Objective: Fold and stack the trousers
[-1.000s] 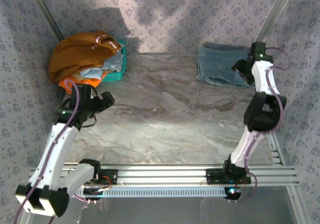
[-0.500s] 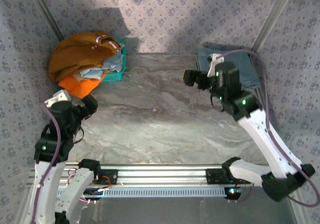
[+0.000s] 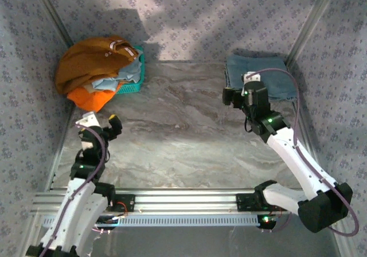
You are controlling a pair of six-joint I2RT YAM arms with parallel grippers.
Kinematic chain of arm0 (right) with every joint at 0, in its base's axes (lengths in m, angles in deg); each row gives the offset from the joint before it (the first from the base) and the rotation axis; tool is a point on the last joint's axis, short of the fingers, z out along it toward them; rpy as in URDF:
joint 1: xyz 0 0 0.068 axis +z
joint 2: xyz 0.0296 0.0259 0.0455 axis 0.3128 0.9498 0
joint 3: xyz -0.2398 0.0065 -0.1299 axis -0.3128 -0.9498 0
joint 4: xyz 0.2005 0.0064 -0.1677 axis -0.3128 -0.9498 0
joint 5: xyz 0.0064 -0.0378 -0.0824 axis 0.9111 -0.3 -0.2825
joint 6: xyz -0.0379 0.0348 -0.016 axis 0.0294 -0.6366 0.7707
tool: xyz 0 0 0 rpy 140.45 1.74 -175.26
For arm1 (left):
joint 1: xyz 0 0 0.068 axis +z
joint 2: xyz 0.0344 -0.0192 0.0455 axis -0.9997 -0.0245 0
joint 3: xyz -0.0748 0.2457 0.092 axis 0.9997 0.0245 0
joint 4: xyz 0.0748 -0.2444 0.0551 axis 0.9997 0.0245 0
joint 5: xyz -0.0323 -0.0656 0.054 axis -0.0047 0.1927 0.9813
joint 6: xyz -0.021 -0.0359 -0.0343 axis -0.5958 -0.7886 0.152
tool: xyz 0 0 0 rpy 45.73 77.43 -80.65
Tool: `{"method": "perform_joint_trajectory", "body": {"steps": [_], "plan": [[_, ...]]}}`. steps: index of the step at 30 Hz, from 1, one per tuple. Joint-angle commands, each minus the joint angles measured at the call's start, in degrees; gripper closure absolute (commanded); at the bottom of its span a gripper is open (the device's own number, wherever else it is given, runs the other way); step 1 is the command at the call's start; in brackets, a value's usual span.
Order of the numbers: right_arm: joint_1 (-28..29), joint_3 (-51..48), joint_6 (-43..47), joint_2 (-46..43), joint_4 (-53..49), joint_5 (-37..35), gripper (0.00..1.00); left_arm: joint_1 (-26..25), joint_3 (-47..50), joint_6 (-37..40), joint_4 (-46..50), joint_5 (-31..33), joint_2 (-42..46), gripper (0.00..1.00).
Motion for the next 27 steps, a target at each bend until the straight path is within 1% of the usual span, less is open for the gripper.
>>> {"method": "perform_joint_trajectory", "body": {"steps": [1,4,7,10,12,14,16,18,23,25,27], "plan": [[-1.14,-0.68,7.73,-1.03,2.01,7.38,0.00,-0.09,4.40,7.58,-23.52,-1.37,-2.72,0.00],[-2.10,-1.91,8.81,-2.04,1.19,9.02,0.00,-0.09,4.09,12.59,-23.25,0.58,-5.87,0.00],[-2.83,-5.21,9.90,-4.13,3.08,10.82,0.00,-0.09,5.20,14.64,-25.55,3.65,-8.19,0.01],[-3.21,-8.58,10.46,-5.94,6.10,13.00,0.00,0.63,7.21,18.21,-29.46,3.91,-9.60,0.00],[-3.44,-9.84,10.41,-6.53,7.32,13.40,0.00,1.96,8.33,20.27,-31.78,3.60,-11.01,0.00],[-3.69,-10.37,10.46,-6.56,7.52,13.20,0.00,4.20,9.67,20.90,-34.27,1.26,-13.22,0.00],[-4.07,-10.59,10.46,-6.17,7.75,13.06,0.00,6.20,11.40,20.42,-40.27,-3.04,-16.84,0.00],[-4.37,-10.55,10.12,-5.86,7.69,13.34,0.00,7.49,12.23,17.97,-45.66,-4.67,-22.30,0.00],[-4.97,-10.98,10.44,-6.54,7.41,12.91,0.00,10.93,10.55,17.64,-57.69,-10.65,-39.43,0.00],[-5.39,-11.43,10.37,-7.11,7.35,12.57,0.00,11.94,8.45,17.15,-58.58,-14.36,-43.75,0.00],[-5.57,-11.72,10.37,-7.48,7.50,12.42,0.00,12.43,5.67,17.92,-58.03,-16.45,-48.56,0.00]]}}
